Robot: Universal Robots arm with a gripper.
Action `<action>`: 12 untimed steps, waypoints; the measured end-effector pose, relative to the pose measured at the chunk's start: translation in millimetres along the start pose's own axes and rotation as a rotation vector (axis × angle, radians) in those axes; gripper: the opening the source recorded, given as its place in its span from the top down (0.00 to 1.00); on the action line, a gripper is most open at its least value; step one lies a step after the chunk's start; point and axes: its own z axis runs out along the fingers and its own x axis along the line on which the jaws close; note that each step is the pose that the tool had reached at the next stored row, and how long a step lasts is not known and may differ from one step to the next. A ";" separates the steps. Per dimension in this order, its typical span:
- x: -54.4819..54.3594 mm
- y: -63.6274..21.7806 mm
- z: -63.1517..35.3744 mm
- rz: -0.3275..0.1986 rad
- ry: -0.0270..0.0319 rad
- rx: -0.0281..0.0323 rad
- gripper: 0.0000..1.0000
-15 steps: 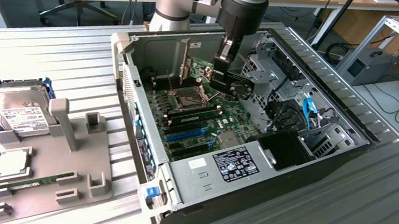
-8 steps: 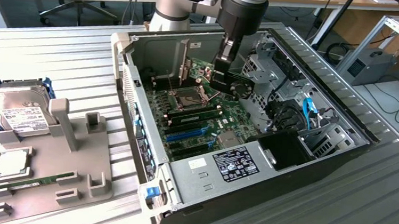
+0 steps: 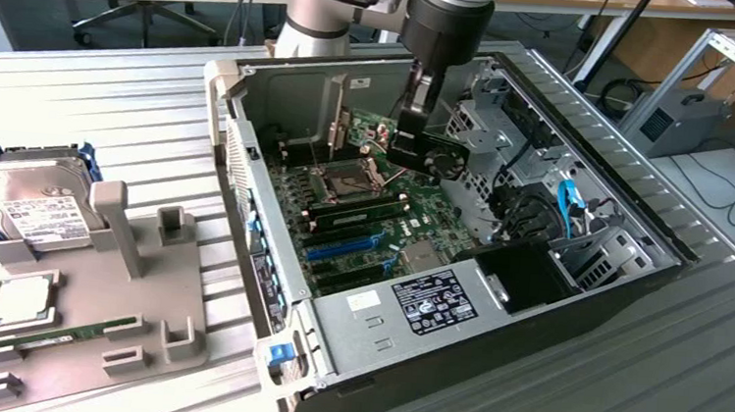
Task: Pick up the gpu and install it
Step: 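Insert the gpu into the slot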
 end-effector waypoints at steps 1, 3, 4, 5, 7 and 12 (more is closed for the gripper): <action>0.0 0.0 0.0 -0.005 -0.0001 -0.0001 0.74; 0.0 0.0 0.1 -0.017 -0.0002 -0.0003 0.74; 0.0 0.0 0.2 -0.022 -0.0004 -0.0004 0.74; 0.0 0.0 0.2 -0.028 -0.0005 -0.0005 0.74; 0.0 0.0 0.3 -0.038 -0.0006 -0.0007 0.74; 0.0 0.0 0.5 -0.067 -0.0010 -0.0011 0.74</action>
